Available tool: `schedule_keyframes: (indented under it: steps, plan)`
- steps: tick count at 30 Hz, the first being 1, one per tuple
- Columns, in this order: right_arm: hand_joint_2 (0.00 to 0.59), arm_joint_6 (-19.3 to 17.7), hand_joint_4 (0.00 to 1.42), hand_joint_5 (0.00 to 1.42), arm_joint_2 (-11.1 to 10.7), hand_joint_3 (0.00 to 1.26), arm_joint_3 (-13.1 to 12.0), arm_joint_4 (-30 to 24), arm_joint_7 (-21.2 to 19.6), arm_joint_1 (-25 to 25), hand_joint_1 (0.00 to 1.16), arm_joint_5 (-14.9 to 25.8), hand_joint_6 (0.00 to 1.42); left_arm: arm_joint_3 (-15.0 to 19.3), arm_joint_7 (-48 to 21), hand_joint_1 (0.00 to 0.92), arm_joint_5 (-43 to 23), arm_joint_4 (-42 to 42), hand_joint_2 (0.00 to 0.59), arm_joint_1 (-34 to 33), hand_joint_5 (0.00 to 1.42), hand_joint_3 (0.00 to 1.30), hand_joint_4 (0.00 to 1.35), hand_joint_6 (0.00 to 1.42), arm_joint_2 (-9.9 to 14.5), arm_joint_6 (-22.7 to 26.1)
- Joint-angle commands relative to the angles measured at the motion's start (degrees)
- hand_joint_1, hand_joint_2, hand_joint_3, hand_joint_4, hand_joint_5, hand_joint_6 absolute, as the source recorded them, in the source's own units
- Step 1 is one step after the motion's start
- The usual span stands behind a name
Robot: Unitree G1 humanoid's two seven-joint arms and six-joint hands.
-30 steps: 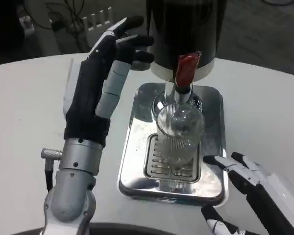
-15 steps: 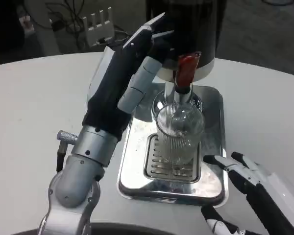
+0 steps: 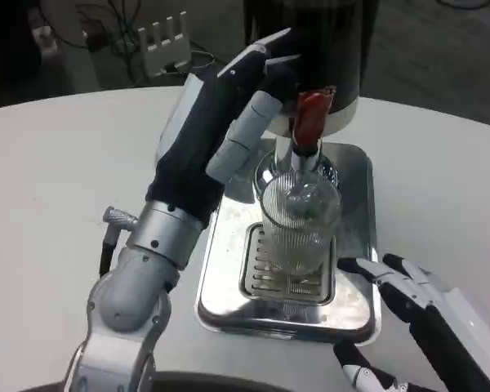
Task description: Grasp the cup under the faucet to collect the drink, then remove the cup.
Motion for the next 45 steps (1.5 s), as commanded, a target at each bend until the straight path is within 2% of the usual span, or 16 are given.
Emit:
schedule_keyframes:
  steps: [1, 22, 28, 40, 45]
  plan:
    - [0.456, -0.71, 0.13, 0.03, -0.17, 0.16, -0.05, 0.31, -0.55, 0.06, 0.54, 0.27, 0.00, -0.79, -0.87, 0.025, 0.79, 1.23, 0.088, -0.79, 0.46, 0.29, 0.34, 0.46, 0.22, -0.22]
    - [0.456, -0.42, 0.13, 0.03, 0.09, 0.17, 0.14, 1.11, -0.78, -0.79, 0.54, 0.26, 0.00, -3.75, -3.53, 0.013, 1.34, 6.55, 0.083, -3.72, 0.45, 0.28, 0.33, 0.46, -0.34, -2.39]
    - [0.456, -0.45, 0.13, 0.03, 0.13, 0.17, 0.03, 0.99, -0.86, -0.95, 0.54, 0.40, 0.00, -4.09, -3.61, 0.009, 2.33, 6.32, 0.088, -3.24, 0.44, 0.31, 0.33, 0.46, -0.44, -3.53]
    - [0.456, -1.10, 0.13, 0.03, 0.21, 0.17, 0.16, 0.51, -1.62, 0.12, 0.54, 0.71, 0.00, -4.28, -3.79, 0.011, 4.71, 5.12, 0.092, -0.99, 0.45, 0.33, 0.34, 0.46, 2.47, -4.58]
    - [0.456, -1.17, 0.13, 0.03, 0.13, 0.17, 0.16, 0.31, -1.61, -0.01, 0.54, 0.86, 0.00, -4.65, -3.77, 0.011, 6.03, 4.90, 0.093, -0.34, 0.46, 0.33, 0.34, 0.46, 2.88, -5.09]
